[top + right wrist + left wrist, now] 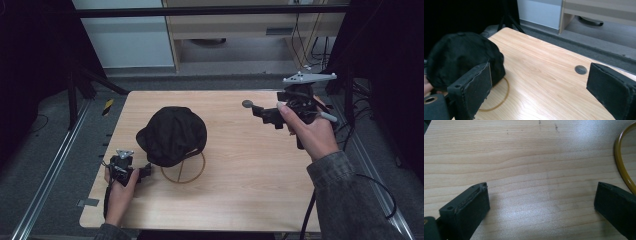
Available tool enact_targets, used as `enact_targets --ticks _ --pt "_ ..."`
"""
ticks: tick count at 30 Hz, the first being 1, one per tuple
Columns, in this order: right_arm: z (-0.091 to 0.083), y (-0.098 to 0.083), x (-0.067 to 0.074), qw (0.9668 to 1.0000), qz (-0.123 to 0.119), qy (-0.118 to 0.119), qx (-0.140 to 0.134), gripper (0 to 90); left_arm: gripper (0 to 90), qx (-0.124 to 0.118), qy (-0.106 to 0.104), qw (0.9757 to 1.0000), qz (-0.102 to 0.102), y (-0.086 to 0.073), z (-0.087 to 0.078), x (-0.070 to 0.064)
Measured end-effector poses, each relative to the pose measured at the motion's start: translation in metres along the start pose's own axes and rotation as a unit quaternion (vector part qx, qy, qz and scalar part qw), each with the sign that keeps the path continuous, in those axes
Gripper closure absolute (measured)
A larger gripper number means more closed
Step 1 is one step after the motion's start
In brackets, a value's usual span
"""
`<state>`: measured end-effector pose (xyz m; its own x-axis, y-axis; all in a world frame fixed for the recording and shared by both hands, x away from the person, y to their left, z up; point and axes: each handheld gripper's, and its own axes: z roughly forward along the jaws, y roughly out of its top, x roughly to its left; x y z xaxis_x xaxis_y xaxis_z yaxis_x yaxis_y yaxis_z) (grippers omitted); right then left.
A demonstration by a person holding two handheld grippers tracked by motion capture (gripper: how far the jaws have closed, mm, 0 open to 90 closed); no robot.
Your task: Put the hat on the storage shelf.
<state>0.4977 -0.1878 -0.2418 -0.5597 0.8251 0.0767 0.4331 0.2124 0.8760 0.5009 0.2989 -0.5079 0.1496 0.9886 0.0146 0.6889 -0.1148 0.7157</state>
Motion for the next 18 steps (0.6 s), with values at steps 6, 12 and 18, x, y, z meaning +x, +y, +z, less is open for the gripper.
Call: enact_targets --ticks 6,12,18 --pt "-0.001 -0.020 -0.012 0.9998 0.002 -0.018 0.006 6.8 0.0 0.000 0.000 1.0000 0.000 0.000 0.000 0.000" --pt "0.008 -0.040 -0.020 0.9992 0.004 -0.035 0.019 8.6 0.0 0.000 0.000 1.0000 0.000 0.000 0.000 0.000" --pt "0.024 -0.063 -0.027 0.9985 0.004 -0.047 0.027 10.3 0.0 0.000 0.000 1.0000 0.000 0.000 0.000 0.000"
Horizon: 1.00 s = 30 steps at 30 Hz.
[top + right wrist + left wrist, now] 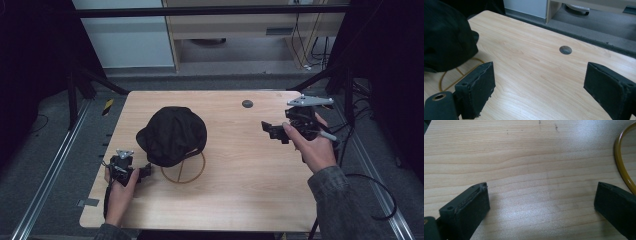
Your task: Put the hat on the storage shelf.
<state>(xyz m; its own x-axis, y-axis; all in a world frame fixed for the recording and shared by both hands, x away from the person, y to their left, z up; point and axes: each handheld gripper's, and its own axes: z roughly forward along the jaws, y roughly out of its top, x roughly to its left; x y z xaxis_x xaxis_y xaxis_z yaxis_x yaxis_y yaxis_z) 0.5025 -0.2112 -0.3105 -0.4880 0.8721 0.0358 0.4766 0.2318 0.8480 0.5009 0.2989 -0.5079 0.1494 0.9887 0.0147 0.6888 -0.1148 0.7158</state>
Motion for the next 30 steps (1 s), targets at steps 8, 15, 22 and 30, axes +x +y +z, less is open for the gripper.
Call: enact_targets --ticks 8,15,22,30 --pt "0.021 -0.026 -0.006 0.9998 0.006 -0.008 0.017 10.7 0.0 0.000 0.000 1.0000 0.000 0.000 0.000 0.000" --pt "0.037 -0.046 -0.010 0.9996 0.012 -0.010 0.025 10.6 0.0 0.000 0.000 1.0000 0.000 0.000 0.000 0.000" --pt "0.057 -0.065 -0.009 0.9990 0.012 -0.016 0.041 10.0 0.0 0.000 0.000 1.0000 0.000 0.000 0.000 0.000" --pt "0.075 -0.089 -0.005 0.9983 0.019 -0.014 0.054 10.0 0.0 0.000 0.000 1.0000 0.000 0.000 0.000 0.000"
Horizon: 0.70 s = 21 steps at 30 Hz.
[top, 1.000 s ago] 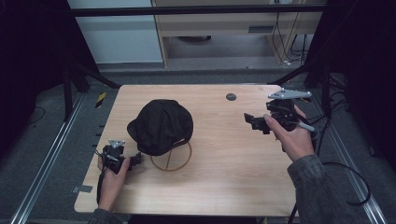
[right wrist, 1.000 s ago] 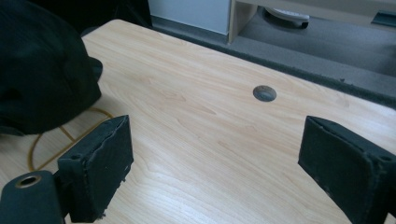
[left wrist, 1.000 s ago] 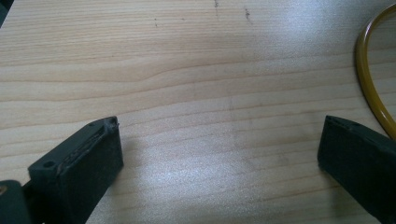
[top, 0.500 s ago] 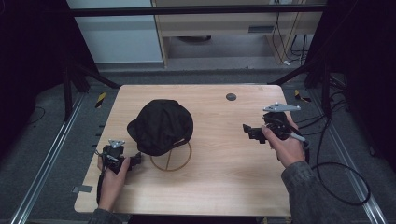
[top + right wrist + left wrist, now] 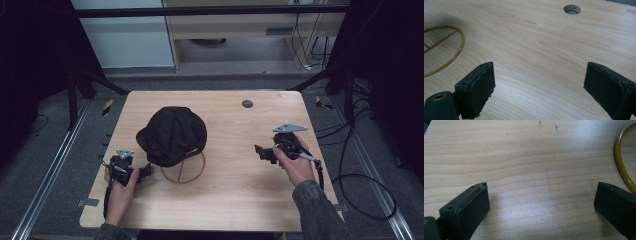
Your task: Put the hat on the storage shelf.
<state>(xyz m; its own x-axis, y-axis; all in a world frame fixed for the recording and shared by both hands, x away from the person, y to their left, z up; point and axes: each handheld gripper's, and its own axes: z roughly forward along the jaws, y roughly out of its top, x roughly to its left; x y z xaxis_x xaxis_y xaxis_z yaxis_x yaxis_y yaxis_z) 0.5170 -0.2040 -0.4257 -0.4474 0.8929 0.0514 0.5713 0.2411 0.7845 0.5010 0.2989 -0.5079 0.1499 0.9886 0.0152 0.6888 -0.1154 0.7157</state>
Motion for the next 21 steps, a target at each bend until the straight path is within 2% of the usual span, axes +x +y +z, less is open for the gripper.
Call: enact_targets --ticks 10,21 --pt "0.023 -0.026 0.008 0.9998 0.001 0.000 0.022 10.2 0.0 0.000 0.000 1.0000 0.000 0.000 0.000 0.000" --pt "0.040 -0.040 0.017 0.9997 0.010 0.001 0.023 10.2 0.0 0.000 0.000 1.0000 0.000 0.000 0.000 0.000"
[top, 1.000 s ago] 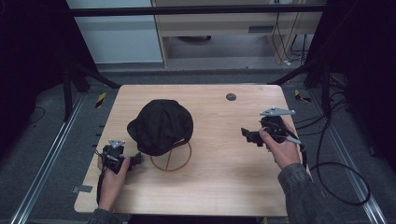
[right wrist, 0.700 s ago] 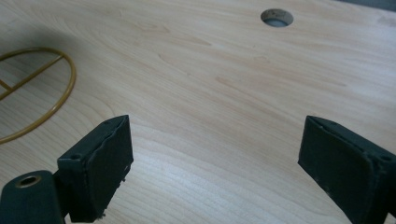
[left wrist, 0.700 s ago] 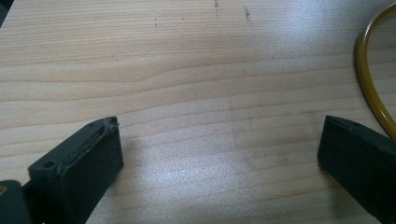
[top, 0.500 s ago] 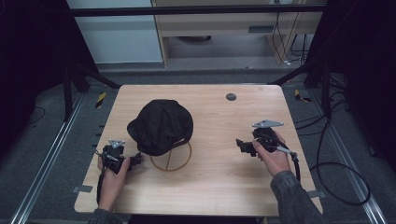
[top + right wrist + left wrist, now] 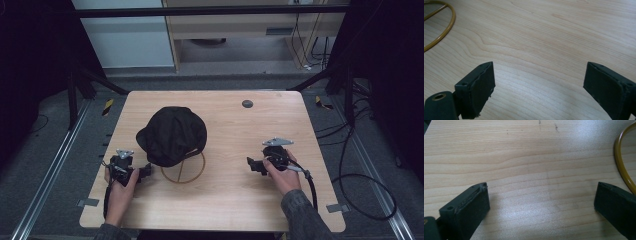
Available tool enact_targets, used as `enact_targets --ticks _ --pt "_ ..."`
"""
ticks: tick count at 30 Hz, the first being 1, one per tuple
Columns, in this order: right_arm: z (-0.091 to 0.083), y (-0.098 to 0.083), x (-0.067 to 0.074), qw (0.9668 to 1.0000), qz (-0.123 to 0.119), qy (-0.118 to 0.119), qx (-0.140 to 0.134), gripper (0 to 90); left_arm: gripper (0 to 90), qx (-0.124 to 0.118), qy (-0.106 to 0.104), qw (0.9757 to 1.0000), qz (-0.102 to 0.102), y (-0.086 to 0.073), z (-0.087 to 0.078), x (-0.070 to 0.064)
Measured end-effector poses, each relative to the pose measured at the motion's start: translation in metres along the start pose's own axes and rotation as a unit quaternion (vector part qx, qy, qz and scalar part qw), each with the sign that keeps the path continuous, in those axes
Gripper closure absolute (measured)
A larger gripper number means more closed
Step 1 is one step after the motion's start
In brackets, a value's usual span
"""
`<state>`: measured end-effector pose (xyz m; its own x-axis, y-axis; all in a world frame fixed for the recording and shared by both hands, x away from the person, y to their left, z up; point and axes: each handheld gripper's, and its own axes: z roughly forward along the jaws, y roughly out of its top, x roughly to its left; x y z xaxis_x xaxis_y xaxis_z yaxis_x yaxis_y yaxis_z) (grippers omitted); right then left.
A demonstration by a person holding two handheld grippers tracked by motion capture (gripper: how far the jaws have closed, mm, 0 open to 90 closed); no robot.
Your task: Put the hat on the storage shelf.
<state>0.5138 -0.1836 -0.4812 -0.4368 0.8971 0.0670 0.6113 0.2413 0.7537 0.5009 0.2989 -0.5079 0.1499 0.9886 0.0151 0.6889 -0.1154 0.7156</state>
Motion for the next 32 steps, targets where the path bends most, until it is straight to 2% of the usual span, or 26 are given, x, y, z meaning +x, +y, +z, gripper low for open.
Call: enact_targets --ticks 7,16,19,20,23,32 --pt "0.016 -0.006 0.011 0.9999 0.013 0.002 0.001 9.9 0.0 0.000 0.000 1.0000 0.000 0.000 0.000 0.000" --pt "0.027 -0.012 0.017 0.9998 0.020 0.000 0.009 8.3 0.0 0.000 0.000 1.0000 0.000 0.000 0.000 0.000" --pt "0.029 -0.014 0.019 0.9998 0.016 -0.009 0.004 7.5 0.0 0.000 0.000 1.0000 0.000 0.000 0.000 0.000" --pt "0.031 -0.014 0.023 0.9997 0.000 -0.021 0.008 6.6 0.0 0.000 0.000 1.0000 0.000 0.000 0.000 0.000" --pt "0.033 -0.014 0.029 0.9990 -0.015 -0.040 0.016 5.9 0.0 0.000 0.000 1.0000 0.000 0.000 0.000 0.000" --pt "0.033 -0.014 0.031 0.9988 -0.006 -0.044 0.018 4.8 0.0 0.000 0.001 1.0000 0.000 0.000 0.000 0.000"
